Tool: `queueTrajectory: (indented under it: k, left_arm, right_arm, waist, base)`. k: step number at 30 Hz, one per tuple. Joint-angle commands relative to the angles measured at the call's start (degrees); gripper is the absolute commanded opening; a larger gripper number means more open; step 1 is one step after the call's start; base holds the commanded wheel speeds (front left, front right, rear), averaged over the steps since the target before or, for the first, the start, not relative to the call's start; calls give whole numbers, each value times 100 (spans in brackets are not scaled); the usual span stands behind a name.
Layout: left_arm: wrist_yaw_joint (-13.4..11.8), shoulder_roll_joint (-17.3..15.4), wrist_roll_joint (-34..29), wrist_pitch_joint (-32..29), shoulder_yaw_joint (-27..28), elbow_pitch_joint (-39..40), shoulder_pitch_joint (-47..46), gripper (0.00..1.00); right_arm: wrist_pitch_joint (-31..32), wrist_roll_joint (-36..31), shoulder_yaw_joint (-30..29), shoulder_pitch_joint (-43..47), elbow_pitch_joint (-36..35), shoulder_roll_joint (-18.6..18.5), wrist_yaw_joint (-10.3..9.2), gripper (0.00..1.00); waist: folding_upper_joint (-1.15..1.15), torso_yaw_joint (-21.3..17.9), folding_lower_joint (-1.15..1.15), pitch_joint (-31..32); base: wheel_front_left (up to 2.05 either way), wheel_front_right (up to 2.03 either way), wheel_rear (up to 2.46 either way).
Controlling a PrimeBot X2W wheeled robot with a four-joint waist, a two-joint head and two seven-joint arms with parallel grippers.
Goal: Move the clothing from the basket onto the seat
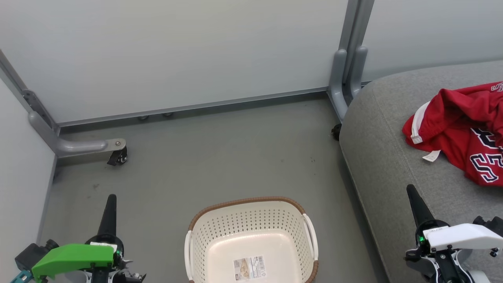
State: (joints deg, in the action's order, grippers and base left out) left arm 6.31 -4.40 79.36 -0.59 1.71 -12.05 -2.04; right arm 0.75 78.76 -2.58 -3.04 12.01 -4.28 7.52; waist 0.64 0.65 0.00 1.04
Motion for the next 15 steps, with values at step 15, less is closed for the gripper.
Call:
queueTrajectory:
  k: [15]
  left_arm:
    - [82,-16,733,-225,152,-81,-295,0]
  right_arm:
    - [220,754,-115,-210,93,-14,-5,0]
  waist:
    - [-54,-28,0,-52]
  base:
    - [0,0,0]
